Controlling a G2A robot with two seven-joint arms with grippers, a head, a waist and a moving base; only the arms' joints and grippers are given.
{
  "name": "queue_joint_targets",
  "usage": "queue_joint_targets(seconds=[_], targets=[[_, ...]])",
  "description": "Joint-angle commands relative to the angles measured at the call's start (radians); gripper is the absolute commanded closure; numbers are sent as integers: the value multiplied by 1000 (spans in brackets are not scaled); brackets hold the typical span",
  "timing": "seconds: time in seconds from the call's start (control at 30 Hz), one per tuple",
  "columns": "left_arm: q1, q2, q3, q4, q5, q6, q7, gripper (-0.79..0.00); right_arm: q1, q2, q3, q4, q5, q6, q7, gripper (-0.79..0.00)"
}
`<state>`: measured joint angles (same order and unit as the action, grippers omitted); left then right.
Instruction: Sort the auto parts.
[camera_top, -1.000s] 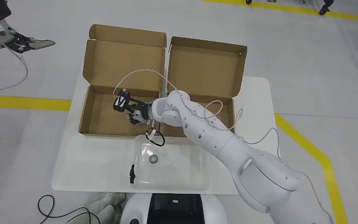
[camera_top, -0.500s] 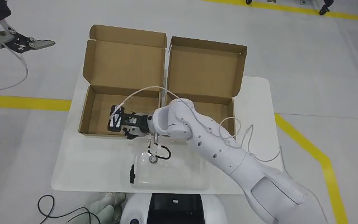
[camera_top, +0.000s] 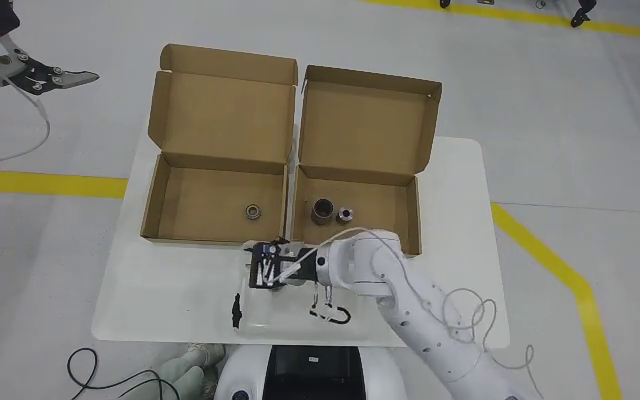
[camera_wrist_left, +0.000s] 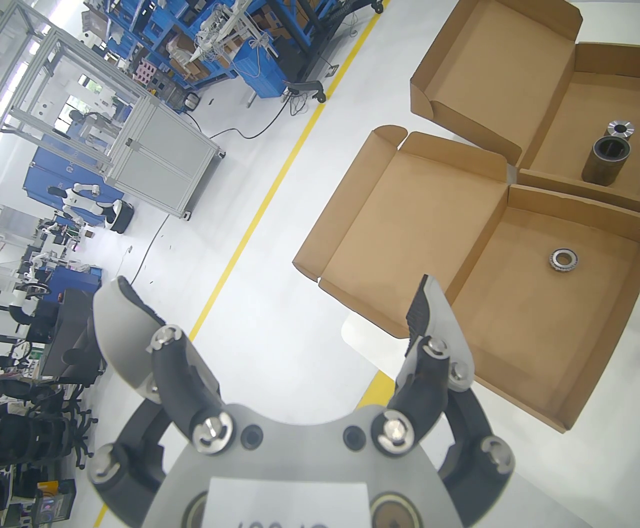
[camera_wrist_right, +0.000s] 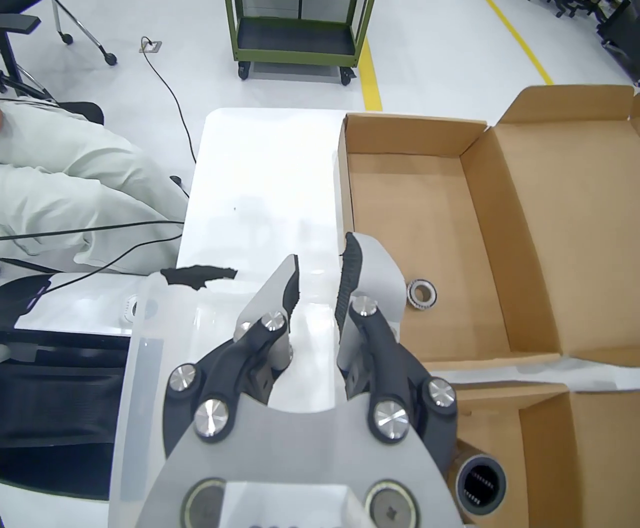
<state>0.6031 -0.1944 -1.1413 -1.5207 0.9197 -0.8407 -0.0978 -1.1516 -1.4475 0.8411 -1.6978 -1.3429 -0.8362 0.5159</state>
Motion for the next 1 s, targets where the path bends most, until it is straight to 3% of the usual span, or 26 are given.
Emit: queue_joint_targets(seconds=[0.0,0.3,0.4,0.53,0.87,0.97], targets=[[0,0,0,0,0,0,0,-785,-39,11,9,-11,-45,-4,-11,-172],[0,0,0,0,0,0,0,-785,-98,34,-21,20,-172,-2,-45,-135],[0,0,0,0,0,0,0,-785,-89,33,-44,52,-202,23,-37,-163],[0,0,0,0,0,0,0,-785,-68,29,-76,93,-232,46,-45,-302],[0,0,0,0,0,0,0,-785,-26,20,-118,186,-228,81,-52,-299],[0,0,0,0,0,0,0,-785,-12,17,-138,201,-240,81,-54,-351]])
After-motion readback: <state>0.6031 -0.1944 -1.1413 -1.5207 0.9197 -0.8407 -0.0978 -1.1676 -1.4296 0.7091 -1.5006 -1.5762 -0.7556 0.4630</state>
